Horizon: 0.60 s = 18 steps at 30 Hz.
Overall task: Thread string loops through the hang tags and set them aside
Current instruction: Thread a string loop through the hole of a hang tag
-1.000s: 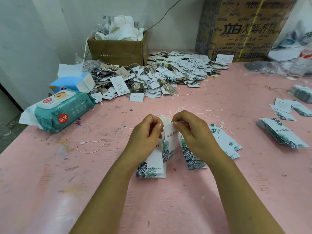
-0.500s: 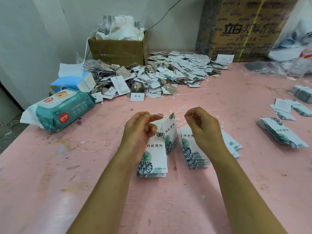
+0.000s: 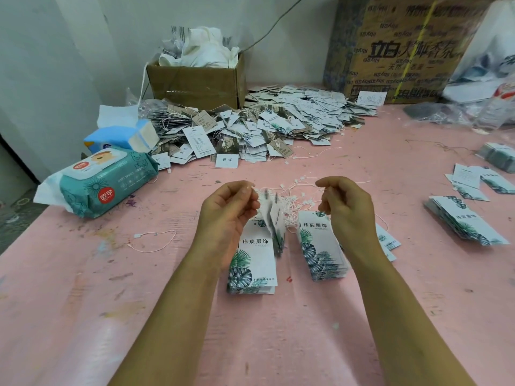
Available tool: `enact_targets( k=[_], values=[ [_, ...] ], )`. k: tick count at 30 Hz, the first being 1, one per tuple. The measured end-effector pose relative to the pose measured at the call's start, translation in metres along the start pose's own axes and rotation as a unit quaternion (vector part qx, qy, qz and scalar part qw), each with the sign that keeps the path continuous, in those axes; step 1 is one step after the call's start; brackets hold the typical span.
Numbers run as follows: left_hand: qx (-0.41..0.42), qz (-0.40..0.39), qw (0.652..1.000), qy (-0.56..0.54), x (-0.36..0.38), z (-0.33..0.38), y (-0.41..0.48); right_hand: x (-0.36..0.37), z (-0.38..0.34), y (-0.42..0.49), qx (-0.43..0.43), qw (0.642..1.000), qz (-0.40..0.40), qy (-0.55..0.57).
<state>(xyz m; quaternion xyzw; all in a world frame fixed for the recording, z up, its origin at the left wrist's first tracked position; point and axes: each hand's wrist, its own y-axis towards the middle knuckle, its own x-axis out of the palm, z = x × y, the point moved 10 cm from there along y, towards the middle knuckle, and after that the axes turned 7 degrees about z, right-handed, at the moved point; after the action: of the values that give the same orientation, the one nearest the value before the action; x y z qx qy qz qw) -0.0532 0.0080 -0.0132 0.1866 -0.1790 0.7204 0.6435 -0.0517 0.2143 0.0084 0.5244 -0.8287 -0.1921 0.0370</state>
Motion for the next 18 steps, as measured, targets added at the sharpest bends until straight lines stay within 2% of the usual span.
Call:
enact_targets(
  k=[3, 7, 18],
  values=[
    [0.045, -0.012, 0.998, 0.049, 0.005, 0.007, -0.003, 0.006, -0.013, -0.005, -0.015, 0.996, -0.025, 0.090],
    [0.098, -0.019, 0.989, 0.110, 0.009, 0.015, -0.006, 0.018, -0.017, -0.011, 0.017, 0.975, -0.074, 0.209],
    [0.195, -0.010, 0.945, 0.262, 0.014, 0.024, -0.011, 0.028, -0.028, -0.017, 0.002, 0.965, -0.106, 0.242]
  ],
)
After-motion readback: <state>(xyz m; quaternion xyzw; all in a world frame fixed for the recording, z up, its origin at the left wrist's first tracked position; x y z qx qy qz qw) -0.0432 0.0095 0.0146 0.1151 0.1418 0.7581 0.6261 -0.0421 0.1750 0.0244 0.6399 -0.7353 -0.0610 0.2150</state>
